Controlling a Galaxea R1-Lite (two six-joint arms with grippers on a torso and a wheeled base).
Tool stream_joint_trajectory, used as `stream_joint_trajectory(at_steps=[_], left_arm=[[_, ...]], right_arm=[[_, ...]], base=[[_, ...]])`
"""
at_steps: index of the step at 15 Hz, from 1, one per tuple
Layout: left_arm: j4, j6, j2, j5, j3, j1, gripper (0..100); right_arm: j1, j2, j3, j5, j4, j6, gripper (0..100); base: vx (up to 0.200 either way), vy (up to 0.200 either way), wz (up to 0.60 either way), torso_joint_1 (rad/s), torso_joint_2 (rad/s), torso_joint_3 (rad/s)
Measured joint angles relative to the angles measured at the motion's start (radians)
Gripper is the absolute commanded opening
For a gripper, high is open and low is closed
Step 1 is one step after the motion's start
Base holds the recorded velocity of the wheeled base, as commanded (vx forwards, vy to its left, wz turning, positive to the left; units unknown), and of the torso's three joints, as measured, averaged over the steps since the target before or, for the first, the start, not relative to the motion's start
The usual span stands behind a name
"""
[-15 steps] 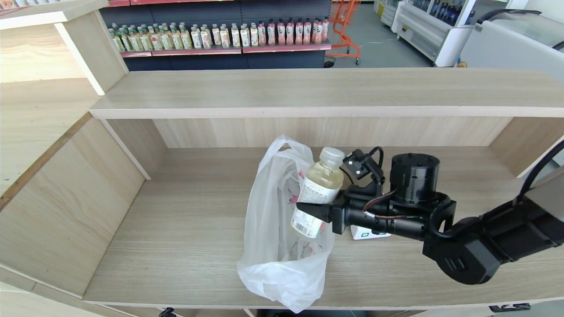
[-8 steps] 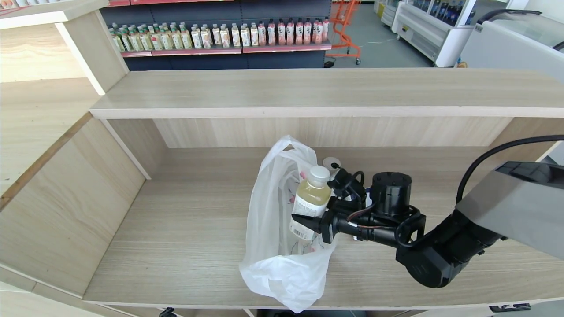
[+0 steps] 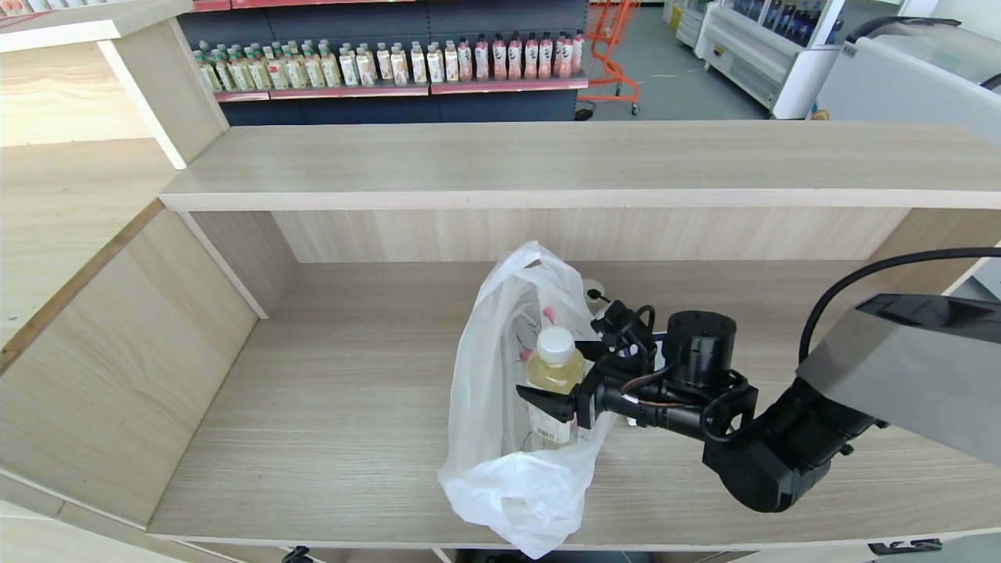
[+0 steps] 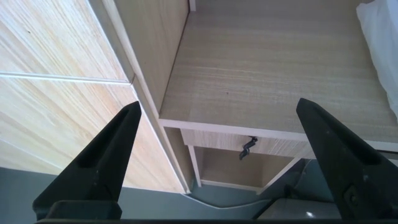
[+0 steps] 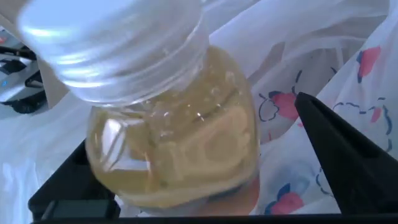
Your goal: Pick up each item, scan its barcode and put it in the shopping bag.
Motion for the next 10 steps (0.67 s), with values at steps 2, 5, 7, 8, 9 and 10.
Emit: stream_joint_trajectory(at_steps=[2,5,7,8,9,10], left_arm=[[0.0,0.0,0.0,0.0,0.0,0.0,100],[0.0,0.0,0.0,0.0,0.0,0.001,100],[0.0,0.0,0.0,0.0,0.0,0.0,100],[0.0,0.0,0.0,0.0,0.0,0.0,100],[0.0,0.0,0.0,0.0,0.0,0.0,100],[0.0,0.0,0.0,0.0,0.0,0.0,100]], right_arm=[[-0.003,-0.039,0.001,0.002,0.007,0.071,100],[-0.006,-0.162,0.022,0.004,0.057,0.175,100],[-0.028,-0.271,0.075,0.005,0.107,0.21,100],[-0.039,-0.323,0.103,0.002,0.127,0.251,100],[-0.051,-0.371,0.126,-0.004,0.146,0.298,100],[-0.075,-0.425,0.15,-0.009,0.186,0.325,100]], base=[[0.0,0.0,0.0,0.0,0.0,0.0],[0.0,0.0,0.0,0.0,0.0,0.0],[0.0,0.0,0.0,0.0,0.0,0.0],[0.0,0.0,0.0,0.0,0.0,0.0],[0.0,0.0,0.0,0.0,0.0,0.0],[0.0,0.0,0.0,0.0,0.0,0.0]])
